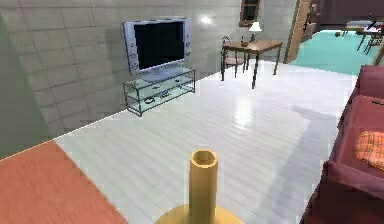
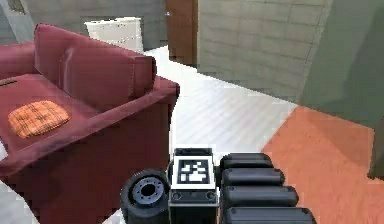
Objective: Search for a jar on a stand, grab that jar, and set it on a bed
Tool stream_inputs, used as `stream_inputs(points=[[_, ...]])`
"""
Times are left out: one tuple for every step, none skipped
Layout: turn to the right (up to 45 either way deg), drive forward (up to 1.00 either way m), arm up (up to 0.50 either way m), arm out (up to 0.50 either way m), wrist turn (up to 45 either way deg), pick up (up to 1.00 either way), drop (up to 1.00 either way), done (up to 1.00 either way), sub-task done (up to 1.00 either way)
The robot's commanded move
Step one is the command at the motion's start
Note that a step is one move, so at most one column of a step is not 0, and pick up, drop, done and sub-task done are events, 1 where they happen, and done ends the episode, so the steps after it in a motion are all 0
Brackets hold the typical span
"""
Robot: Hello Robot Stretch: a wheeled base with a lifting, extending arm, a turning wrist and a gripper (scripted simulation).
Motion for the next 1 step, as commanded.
stream_inputs(points=[[0.0, 0.95, 0.0, 0.0, 0.0, 0.0, 0.0, 0.0, 0.0]])
